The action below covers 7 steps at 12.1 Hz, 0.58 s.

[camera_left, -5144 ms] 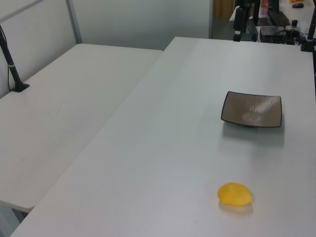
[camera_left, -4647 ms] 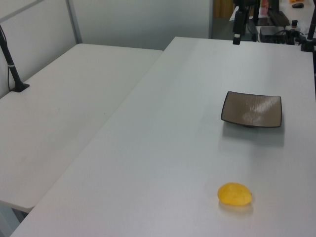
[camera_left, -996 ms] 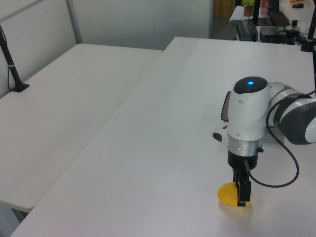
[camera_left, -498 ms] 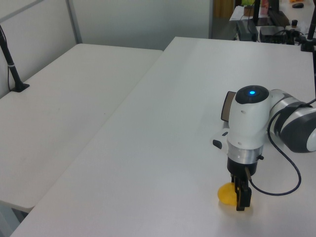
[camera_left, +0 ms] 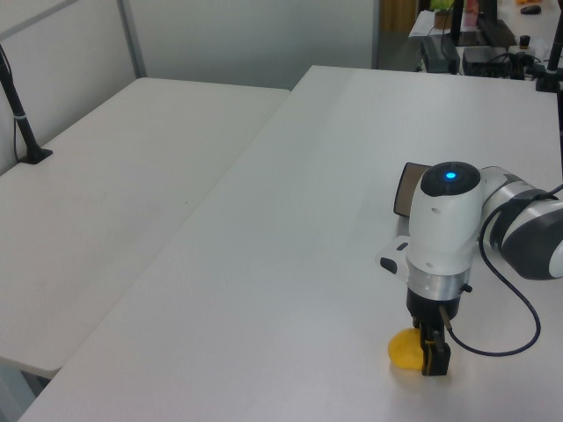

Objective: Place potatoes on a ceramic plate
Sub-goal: 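Close the gripper around the yellow potato, then lift the potato and carry it over the brown plate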

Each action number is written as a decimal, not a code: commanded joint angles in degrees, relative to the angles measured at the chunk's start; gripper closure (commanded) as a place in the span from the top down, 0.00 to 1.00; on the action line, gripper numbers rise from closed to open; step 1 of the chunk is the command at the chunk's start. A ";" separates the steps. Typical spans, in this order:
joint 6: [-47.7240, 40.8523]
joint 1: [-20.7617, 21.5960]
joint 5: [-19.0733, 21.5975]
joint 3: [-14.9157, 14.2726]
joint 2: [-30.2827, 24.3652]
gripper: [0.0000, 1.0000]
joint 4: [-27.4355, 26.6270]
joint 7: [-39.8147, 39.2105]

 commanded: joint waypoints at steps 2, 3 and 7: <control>0.70 -1.34 -1.17 0.96 -2.19 0.00 -0.11 1.45; 0.35 -2.04 -1.00 0.96 -4.11 0.00 -0.11 1.54; -8.93 -4.24 -0.21 0.35 -13.25 0.00 2.25 1.36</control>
